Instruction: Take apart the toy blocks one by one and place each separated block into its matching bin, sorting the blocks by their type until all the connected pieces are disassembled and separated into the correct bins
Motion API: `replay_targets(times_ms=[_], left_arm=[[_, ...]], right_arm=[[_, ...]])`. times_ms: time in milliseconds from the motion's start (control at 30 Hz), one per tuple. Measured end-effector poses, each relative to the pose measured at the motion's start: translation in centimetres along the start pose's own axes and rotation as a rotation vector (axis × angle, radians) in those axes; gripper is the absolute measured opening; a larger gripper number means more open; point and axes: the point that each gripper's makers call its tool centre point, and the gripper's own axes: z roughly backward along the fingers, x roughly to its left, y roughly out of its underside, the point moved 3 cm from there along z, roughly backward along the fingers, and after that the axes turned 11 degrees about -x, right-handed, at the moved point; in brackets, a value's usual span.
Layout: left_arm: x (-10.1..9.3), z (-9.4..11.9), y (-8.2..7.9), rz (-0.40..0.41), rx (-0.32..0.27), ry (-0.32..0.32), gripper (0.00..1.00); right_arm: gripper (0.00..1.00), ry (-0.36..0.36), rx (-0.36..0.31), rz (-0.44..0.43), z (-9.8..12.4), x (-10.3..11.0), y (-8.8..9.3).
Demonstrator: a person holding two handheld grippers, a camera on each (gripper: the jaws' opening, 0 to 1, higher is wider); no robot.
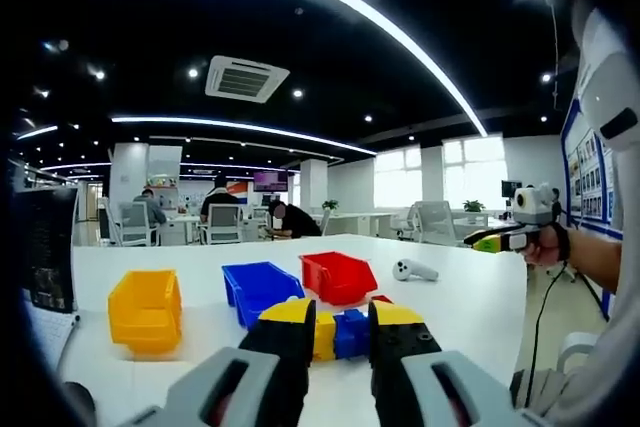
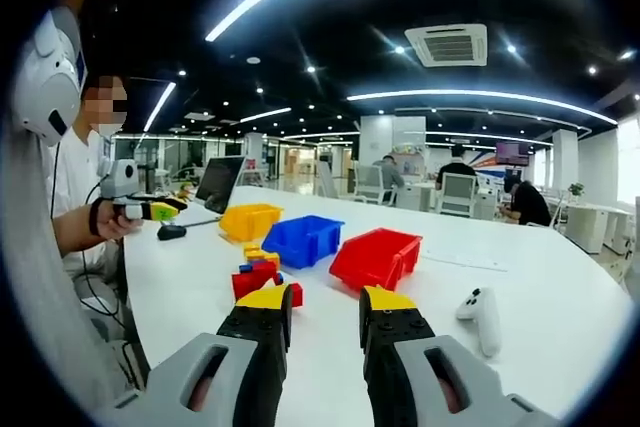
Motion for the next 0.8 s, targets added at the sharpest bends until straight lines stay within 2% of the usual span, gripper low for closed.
replay_targets(times_ms=[533, 800], left_arm=[[-0.27, 0.10, 0.23, 0.007, 0.004, 0.003, 0.23], [0.41, 0.41, 0.26, 0.014, -0.003, -0.016, 0.23]], right_arm=[[0.29, 0.014, -0.002, -0.004, 0.18, -0.17, -0.05], [0.29, 0.000, 0.034, 0.003, -0.09, -0.13, 0.48]])
